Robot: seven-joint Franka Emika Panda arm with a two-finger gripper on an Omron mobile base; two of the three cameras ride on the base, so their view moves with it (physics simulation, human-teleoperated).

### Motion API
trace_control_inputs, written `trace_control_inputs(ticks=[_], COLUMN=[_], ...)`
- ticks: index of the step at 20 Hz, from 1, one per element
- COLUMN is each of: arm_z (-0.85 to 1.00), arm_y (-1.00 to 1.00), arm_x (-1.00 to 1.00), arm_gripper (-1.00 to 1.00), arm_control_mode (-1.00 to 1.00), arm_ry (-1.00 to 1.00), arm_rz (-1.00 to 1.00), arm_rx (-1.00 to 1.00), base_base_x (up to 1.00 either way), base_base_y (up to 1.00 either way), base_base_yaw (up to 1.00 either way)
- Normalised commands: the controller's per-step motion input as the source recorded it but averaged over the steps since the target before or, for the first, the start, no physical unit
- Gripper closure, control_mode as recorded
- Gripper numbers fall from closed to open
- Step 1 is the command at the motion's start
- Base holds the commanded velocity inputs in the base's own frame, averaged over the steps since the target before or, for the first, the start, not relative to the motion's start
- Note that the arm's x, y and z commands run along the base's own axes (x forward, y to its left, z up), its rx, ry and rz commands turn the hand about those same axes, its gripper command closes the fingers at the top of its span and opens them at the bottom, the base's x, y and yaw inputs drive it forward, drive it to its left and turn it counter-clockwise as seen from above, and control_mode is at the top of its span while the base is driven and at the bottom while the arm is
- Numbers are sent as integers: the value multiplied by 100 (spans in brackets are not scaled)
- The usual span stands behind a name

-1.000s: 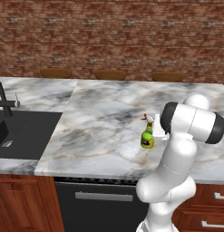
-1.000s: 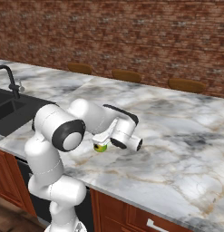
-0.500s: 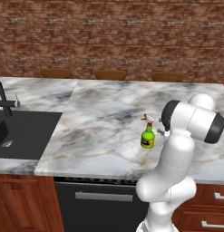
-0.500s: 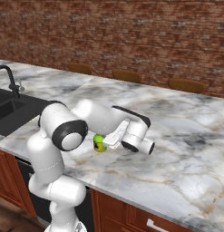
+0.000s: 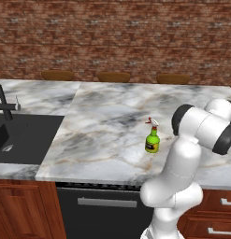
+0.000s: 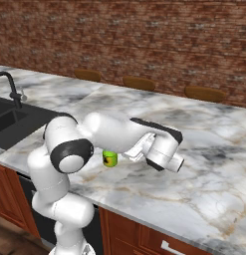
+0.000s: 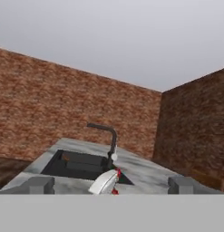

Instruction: Move the cutting board and knife to the sink. Then move spray from the cabinet to the counter.

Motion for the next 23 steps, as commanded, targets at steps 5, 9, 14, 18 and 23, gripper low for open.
trace_control_inputs(ticks=[5,9,14,18,23], arm_z=[100,100,100,70,-1], arm_y=[44,61,85,86,69], arm_x=[-49,-86,-97,-100,-100], arm_gripper=[-100,-100,-100,-100,-100], arm_control_mode=[-100,-100,-100,-100,-100], arm_ry=[-13,-8,0,1,6], arm_rz=[-11,-18,-18,-13,-8], arm_rx=[-4,-33,-59,-74,-96], base_base_x=[0,0,0,0,0], base_base_y=[0,0,0,0,0], base_base_yaw=[0,0,0,0,0])
